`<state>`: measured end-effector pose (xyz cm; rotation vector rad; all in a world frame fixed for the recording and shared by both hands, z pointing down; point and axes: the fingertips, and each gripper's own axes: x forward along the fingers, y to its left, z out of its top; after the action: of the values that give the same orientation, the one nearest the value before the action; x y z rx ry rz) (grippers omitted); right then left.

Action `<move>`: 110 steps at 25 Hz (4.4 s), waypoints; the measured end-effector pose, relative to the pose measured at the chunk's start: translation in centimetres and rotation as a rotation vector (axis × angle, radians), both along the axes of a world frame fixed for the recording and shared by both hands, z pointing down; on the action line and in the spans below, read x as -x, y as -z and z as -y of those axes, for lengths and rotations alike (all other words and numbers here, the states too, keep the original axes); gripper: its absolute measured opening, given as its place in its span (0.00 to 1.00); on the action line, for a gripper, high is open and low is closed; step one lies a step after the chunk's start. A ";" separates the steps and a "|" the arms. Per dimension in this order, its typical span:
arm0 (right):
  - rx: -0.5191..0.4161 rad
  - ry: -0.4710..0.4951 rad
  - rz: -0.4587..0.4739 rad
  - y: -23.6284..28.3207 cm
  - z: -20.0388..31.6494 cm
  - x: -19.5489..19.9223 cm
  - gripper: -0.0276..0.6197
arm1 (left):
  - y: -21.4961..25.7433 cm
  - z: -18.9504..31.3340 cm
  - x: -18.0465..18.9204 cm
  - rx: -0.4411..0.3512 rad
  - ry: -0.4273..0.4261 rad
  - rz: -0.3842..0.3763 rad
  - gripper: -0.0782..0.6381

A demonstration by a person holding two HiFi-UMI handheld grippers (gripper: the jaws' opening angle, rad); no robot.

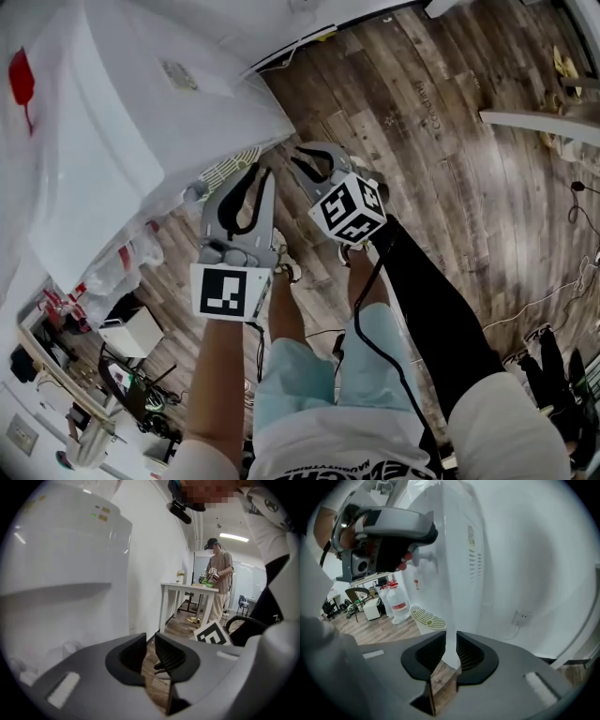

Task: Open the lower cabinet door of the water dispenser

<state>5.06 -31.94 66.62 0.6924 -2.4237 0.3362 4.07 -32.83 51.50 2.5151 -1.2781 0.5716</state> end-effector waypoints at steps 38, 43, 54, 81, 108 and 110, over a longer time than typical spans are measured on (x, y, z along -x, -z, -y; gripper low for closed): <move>-0.100 0.480 -0.291 -15.4 4.6 6.4 0.31 | -7.6 0.9 3.1 0.079 0.066 -0.048 0.21; -0.098 0.523 -0.308 -15.4 4.4 6.4 0.32 | -7.9 0.7 3.2 0.082 0.062 -0.042 0.21; -0.066 0.520 -0.315 -15.3 3.2 6.0 0.32 | -7.9 0.3 1.3 0.101 0.021 -0.054 0.21; 0.002 0.431 -0.243 -14.8 -1.8 4.8 0.32 | -8.5 -1.4 3.6 0.043 0.128 0.053 0.21; 0.090 0.340 -0.321 -15.3 -12.6 4.6 0.32 | -6.9 -11.7 11.2 0.000 0.230 0.015 0.21; 0.105 0.328 -0.321 -15.4 -13.2 4.8 0.32 | -6.8 -12.2 12.0 -0.004 0.243 0.008 0.21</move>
<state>0.30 -18.72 81.99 0.2690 -2.1466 0.1989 -7.94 -20.58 58.27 2.3148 -1.5592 0.5230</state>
